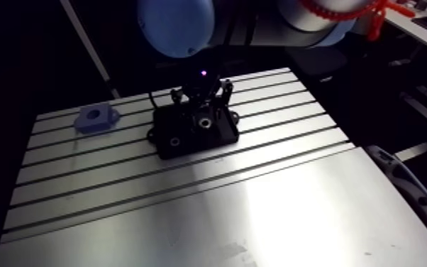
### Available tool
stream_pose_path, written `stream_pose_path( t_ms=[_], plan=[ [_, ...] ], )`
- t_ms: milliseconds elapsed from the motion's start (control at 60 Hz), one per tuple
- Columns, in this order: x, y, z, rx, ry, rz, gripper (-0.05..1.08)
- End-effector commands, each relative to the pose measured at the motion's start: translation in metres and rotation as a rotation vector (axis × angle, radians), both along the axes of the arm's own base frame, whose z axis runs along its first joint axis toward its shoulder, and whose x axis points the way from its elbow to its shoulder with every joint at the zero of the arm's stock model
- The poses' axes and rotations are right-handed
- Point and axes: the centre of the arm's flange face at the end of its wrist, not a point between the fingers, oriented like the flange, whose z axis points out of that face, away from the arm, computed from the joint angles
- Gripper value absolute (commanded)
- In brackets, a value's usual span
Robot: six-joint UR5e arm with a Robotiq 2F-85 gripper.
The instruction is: Pick up the bearing and press it into the housing until flush.
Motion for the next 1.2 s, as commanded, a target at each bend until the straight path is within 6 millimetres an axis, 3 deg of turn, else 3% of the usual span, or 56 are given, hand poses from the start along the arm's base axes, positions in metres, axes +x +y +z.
stream_pose_path(
  t_ms=[17, 1200],
  plan=[
    [-0.0011, 0.0002, -0.0019, -0.001, -0.002, 0.001, 0.41],
    [-0.0026, 0.0008, -0.0068, 0.003, 0.012, 0.002, 0.47]
  ],
)
